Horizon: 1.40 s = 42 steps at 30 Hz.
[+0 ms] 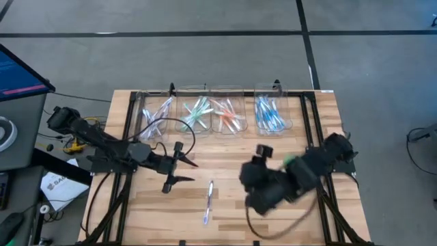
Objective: Pick & Place Toothbrushes
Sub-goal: Put the violet toothbrush into the left transparent bin
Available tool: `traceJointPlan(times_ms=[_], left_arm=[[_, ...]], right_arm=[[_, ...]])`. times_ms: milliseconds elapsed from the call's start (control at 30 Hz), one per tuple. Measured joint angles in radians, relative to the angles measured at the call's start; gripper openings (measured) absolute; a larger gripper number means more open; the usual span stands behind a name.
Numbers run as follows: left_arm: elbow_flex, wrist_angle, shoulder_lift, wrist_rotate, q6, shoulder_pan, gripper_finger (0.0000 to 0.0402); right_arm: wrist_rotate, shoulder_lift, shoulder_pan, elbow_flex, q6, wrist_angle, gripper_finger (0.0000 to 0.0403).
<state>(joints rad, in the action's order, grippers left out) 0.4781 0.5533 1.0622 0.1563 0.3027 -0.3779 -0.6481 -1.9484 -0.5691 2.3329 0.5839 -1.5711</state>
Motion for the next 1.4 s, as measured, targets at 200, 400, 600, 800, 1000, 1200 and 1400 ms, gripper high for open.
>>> traceJointPlan(times_ms=[200, 400, 600, 800, 1000, 1200, 1400], left_arm=[[0.093, -0.102, 0.011, -0.035, 0.008, 0.0, 0.0222], [0.194, -0.226, 0.104, -0.082, 0.039, -0.002, 0.0213], [0.287, -0.311, 0.249, -0.085, 0.041, 0.003, 0.0206], [0.313, -0.41, 0.312, -0.289, 0.116, 0.02, 0.0187], [0.313, -0.416, 0.352, -0.479, 0.227, 0.047, 0.0157], [0.313, -0.37, 0.445, -0.513, 0.333, 0.076, 0.0137], [0.312, -0.347, 0.536, -0.513, 0.356, 0.1, 0.0119]], right_arm=[[-0.129, -0.016, -0.136, -0.06, 0.183, 0.001, 0.0187], [-0.193, -0.016, -0.201, -0.186, 0.404, 0.001, 0.0183], [-0.199, -0.015, -0.202, -0.341, 0.603, 0.008, 0.018], [-0.199, -0.015, -0.196, -0.46, 0.747, 0.019, 0.0176], [-0.198, -0.016, -0.197, -0.549, 0.787, 0.102, 0.017], [-0.195, -0.016, -0.195, -0.604, 0.723, 0.236, 0.0163], [-0.197, -0.016, -0.178, -0.604, 0.645, 0.32, 0.0158]])
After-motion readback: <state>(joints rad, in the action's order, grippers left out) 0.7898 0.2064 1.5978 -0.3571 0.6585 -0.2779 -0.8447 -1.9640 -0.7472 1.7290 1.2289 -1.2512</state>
